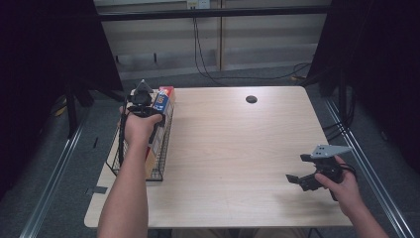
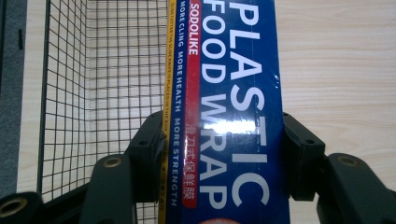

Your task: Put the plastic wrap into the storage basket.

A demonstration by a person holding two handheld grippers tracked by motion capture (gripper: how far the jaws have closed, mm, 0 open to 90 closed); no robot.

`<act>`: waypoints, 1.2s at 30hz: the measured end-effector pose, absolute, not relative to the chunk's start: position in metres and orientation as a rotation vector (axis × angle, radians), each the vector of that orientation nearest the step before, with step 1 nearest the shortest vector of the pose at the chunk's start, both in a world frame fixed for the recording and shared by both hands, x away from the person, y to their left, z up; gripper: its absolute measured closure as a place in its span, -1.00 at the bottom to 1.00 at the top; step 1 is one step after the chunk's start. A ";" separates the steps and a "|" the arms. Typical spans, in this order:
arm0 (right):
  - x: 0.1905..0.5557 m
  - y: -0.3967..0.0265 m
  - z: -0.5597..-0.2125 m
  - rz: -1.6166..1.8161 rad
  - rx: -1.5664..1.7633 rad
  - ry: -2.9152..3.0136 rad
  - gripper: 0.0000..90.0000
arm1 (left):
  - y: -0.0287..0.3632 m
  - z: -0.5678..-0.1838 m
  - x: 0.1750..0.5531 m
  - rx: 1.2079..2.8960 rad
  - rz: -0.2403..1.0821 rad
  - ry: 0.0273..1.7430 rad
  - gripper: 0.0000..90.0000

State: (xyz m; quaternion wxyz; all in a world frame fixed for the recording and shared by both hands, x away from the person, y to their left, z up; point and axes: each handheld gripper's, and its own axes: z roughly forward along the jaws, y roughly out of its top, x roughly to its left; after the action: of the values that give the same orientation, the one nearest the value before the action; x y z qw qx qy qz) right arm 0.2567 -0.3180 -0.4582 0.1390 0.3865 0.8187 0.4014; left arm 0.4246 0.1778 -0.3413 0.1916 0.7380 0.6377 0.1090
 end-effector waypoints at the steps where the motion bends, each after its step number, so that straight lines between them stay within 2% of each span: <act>1: 0.257 -0.318 -0.458 1.160 1.117 2.367 -0.94 | 0.179 -0.342 0.425 2.070 0.305 1.794 -0.04; 36: 0.258 -0.317 -0.460 1.154 1.109 2.373 -0.94 | 0.205 -0.364 0.429 2.022 0.318 1.879 -0.04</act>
State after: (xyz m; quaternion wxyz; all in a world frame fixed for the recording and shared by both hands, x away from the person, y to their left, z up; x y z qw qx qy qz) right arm 0.2581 -0.3165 -0.4600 0.1393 0.3836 0.8210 0.3993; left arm 0.4294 0.2051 -0.3638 0.1807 0.7157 0.6652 0.1125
